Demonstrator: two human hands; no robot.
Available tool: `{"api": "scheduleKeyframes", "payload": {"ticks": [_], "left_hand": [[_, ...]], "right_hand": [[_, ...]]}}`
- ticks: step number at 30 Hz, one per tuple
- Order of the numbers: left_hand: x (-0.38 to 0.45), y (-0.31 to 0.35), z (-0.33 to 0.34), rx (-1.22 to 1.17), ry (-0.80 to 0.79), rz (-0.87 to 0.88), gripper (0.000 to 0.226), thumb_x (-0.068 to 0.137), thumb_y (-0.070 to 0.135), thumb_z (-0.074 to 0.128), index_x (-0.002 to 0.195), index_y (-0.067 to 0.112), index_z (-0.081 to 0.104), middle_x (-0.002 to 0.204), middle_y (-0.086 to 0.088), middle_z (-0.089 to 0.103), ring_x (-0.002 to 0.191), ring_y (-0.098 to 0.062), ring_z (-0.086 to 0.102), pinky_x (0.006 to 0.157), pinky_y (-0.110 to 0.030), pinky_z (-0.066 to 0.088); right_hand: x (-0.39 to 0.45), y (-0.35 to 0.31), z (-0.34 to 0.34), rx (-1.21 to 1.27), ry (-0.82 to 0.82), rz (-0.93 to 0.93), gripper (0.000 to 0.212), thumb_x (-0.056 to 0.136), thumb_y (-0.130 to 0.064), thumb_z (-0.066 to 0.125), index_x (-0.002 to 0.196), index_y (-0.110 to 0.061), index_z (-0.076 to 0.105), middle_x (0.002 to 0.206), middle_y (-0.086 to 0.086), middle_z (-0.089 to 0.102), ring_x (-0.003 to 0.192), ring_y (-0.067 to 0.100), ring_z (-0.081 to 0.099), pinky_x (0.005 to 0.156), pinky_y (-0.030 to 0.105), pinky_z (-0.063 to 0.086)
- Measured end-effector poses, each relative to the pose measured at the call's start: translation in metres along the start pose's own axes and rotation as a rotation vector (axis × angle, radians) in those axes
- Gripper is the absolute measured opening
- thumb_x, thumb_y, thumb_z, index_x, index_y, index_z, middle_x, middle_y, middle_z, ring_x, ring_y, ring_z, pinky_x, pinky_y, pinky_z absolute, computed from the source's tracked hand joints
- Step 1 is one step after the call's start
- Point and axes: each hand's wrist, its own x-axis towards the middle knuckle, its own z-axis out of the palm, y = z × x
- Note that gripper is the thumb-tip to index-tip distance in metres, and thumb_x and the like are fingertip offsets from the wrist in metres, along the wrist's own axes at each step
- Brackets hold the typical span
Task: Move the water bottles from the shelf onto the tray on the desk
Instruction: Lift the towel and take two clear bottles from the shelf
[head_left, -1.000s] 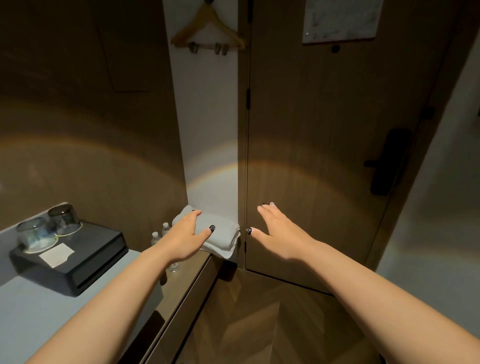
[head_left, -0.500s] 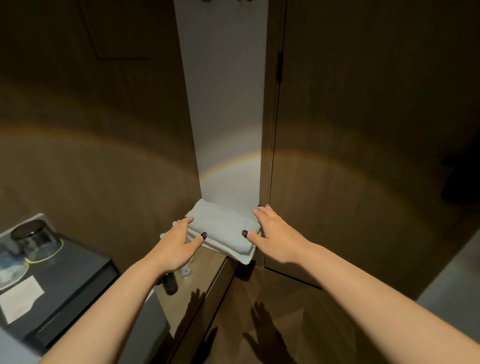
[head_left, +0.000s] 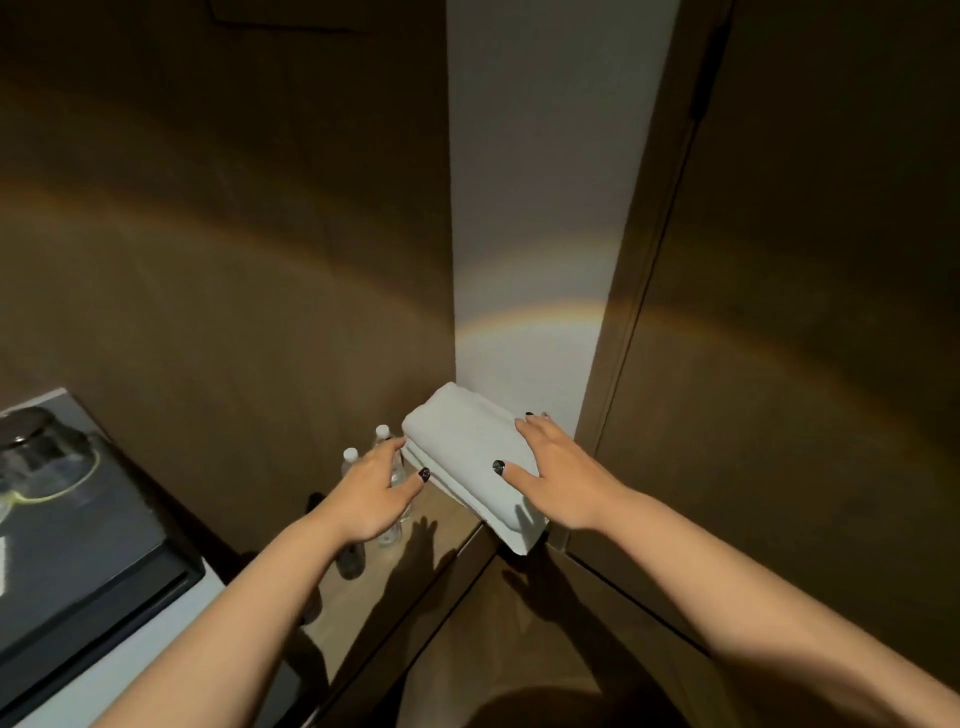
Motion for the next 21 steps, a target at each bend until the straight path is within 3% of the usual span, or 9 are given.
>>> {"api": "scheduleKeyframes", "payload": {"ticks": [5,8,14,17,21], "left_hand": [[0.036,-0.003,0.01,-0.049,0.035,-0.103,0.06,0.097,0.03,0.048,0.148,0.014,0.021,0.153,-0.009,0.031,0.139,-0.024,0.031,0.107,-0.029,0.027],[0.055,-0.016,0.016,-0.074,0.046,-0.173,0.06,0.096,0.031,0.049,0.148,0.016,0.022,0.148,-0.01,0.038,0.129,-0.027,0.043,0.098,-0.027,0.033],[0.096,-0.055,0.021,-0.119,0.065,-0.289,0.06,0.095,0.032,0.05,0.147,0.017,0.025,0.145,-0.009,0.043,0.126,-0.026,0.046,0.103,-0.034,0.038],[0.136,-0.091,0.023,-0.156,0.035,-0.368,0.056,0.096,0.029,0.05,0.146,0.015,0.028,0.141,-0.01,0.046,0.125,-0.026,0.047,0.096,-0.03,0.037],[0.163,-0.12,0.032,-0.189,0.038,-0.445,0.061,0.095,0.035,0.05,0.148,0.018,0.024,0.143,-0.014,0.044,0.128,-0.029,0.045,0.102,-0.037,0.036]], "right_hand": [[0.059,0.022,-0.003,-0.046,-0.09,-0.086,0.069,0.097,-0.046,0.038,0.15,-0.016,0.007,0.16,0.002,0.002,0.146,0.016,-0.004,0.117,0.036,0.01],[0.089,0.026,0.005,-0.027,-0.116,-0.105,0.067,0.096,-0.046,0.038,0.15,-0.018,0.01,0.16,0.0,0.004,0.147,0.016,-0.001,0.116,0.035,0.011],[0.153,0.026,0.037,-0.06,-0.137,-0.166,0.066,0.094,-0.044,0.045,0.148,-0.013,0.022,0.158,0.006,0.018,0.145,0.022,0.016,0.116,0.035,0.021],[0.203,0.025,0.059,0.016,-0.279,-0.073,0.068,0.095,-0.047,0.041,0.15,-0.02,0.012,0.159,0.0,0.008,0.146,0.019,0.006,0.117,0.038,0.013],[0.234,0.025,0.077,0.091,-0.297,-0.024,0.064,0.097,-0.043,0.039,0.15,-0.021,0.011,0.159,0.001,0.013,0.145,0.021,0.012,0.118,0.041,0.015]]}}
